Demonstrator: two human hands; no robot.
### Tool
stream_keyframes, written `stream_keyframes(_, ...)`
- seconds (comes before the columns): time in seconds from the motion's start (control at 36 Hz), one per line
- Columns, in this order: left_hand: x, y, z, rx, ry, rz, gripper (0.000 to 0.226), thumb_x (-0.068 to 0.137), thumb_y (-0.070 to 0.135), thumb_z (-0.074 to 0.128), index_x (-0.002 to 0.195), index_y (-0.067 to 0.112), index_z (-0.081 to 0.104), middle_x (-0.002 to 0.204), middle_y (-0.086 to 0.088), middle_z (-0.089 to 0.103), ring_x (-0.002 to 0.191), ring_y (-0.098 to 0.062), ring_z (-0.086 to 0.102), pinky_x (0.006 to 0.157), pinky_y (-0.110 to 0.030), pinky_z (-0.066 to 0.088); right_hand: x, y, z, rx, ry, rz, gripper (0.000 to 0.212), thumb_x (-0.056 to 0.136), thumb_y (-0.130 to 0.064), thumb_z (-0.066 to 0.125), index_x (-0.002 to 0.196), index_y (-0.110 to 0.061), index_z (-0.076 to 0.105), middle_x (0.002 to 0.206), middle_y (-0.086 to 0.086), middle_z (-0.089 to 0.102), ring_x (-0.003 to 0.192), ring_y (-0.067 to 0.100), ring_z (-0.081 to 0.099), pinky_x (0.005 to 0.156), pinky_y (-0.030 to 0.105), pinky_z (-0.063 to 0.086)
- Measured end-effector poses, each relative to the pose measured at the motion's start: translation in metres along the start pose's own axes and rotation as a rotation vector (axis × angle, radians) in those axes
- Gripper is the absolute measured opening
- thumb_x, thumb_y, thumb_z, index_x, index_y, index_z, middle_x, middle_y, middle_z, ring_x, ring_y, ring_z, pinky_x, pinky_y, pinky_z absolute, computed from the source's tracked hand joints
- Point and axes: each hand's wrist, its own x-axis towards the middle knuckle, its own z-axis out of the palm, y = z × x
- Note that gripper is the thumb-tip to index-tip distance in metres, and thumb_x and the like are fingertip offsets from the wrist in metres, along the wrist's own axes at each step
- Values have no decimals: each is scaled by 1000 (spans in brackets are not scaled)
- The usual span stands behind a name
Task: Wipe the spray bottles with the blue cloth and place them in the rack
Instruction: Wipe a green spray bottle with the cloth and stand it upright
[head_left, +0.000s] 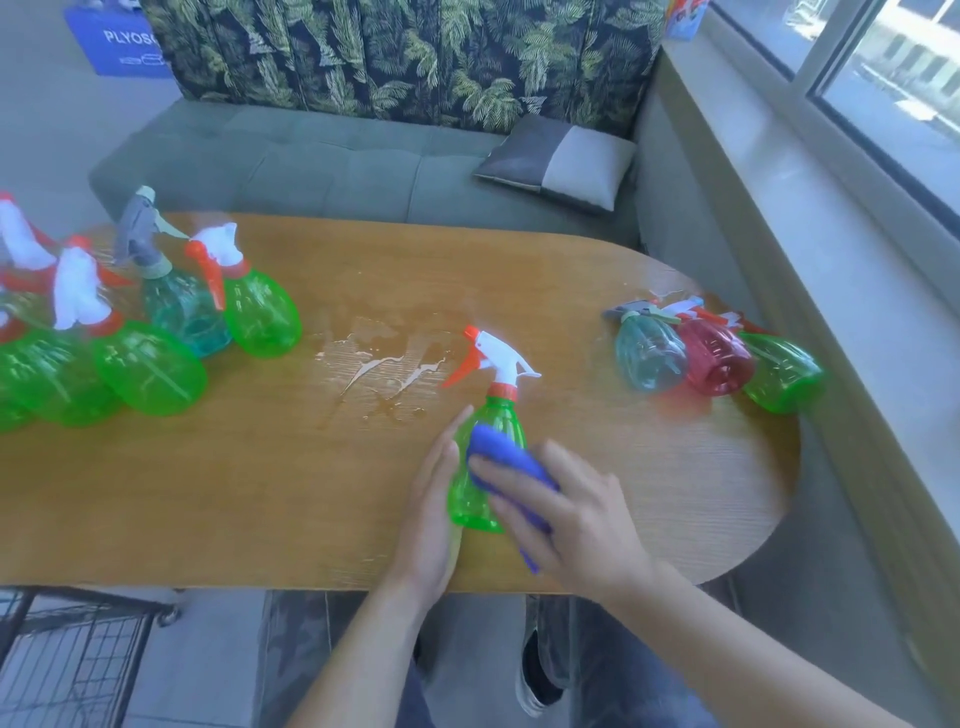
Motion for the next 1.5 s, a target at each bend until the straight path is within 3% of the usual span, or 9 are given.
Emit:
stream_keyframes(0.19, 1, 1, 1, -20, -21, -17, 48, 110, 33, 44, 156, 22, 55, 156, 3, 61, 148, -19, 53, 128, -55, 34, 23, 3, 20, 191, 13, 470, 38, 107, -52, 44, 137, -41, 64, 92, -15, 43, 73, 10, 54, 67, 30, 52)
stream_keyframes(0.44, 4, -2, -4, 27, 12, -6, 46, 108, 41, 53, 151, 28, 61, 154, 0, 63, 144, -28, 58, 123, -54, 41, -13, -10, 13, 40, -112, -17, 28, 106, -37, 58, 128, -31, 73, 94, -3, 50, 79, 13, 50, 61, 18, 24)
stream_keyframes(0.56, 3, 3, -2, 55, -19, 6, 49, 103, 43, 53, 150, 30, 62, 152, 6, 64, 142, -25, 60, 120, -51, 45, -21, -4, 5, 68, -165, -131, 28, 106, -37, 60, 129, -30, 73, 97, -3, 50, 78, 14, 52, 58, 21, 40)
stream_keyframes(0.67, -3, 10, -2, 92, -13, 17, 70, 95, 67, 69, 153, 30, 58, 157, 0, 60, 147, -25, 55, 122, -51, 42, -9, 2, 0, 134, -55, 97, 32, 107, -40, 54, 130, -27, 73, 94, -14, 38, 75, 4, 40, 67, 13, 35)
stream_keyframes(0.72, -5, 8, -3, 88, -31, 13, 87, 86, 68, 79, 157, 25, 53, 157, -1, 60, 148, -24, 54, 118, -42, 46, -1, 5, 1, 211, 2, 303, 32, 105, -39, 56, 132, -27, 70, 91, -14, 40, 72, 6, 44, 65, 24, 43)
stream_keyframes(0.86, -6, -3, -7, 88, -86, 25, 83, 86, 52, 87, 158, 28, 53, 162, -5, 55, 153, -30, 47, 127, -64, 31, 6, 2, 8, 379, 59, 591, 25, 104, -29, 61, 127, -32, 68, 98, -12, 57, 89, 14, 62, 80, 31, 51)
stream_keyframes(1.19, -4, -2, -4, 137, -95, 49, 71, 97, 49, 72, 161, 28, 50, 164, 4, 52, 155, -21, 45, 129, -59, 31, 8, -1, 13, 367, 69, 571, 25, 104, -32, 62, 126, -30, 73, 94, -15, 55, 86, 12, 60, 76, 22, 48)
stream_keyframes(1.36, -3, -5, -5, 209, -104, 81, 90, 74, 36, 89, 155, 34, 52, 152, 21, 61, 145, -2, 53, 108, -19, 49, 15, 14, 7, 273, 23, 458, 23, 102, -30, 67, 123, -28, 76, 96, -31, 50, 86, 0, 58, 76, 13, 42)
stream_keyframes(1.5, -3, -6, -5, 209, -111, 77, 89, 73, 31, 90, 155, 28, 54, 147, 10, 68, 137, -14, 63, 108, -32, 54, 30, 37, -5, 101, -54, 301, 23, 99, -39, 69, 120, -34, 77, 93, -23, 48, 80, -2, 49, 70, 29, 51)
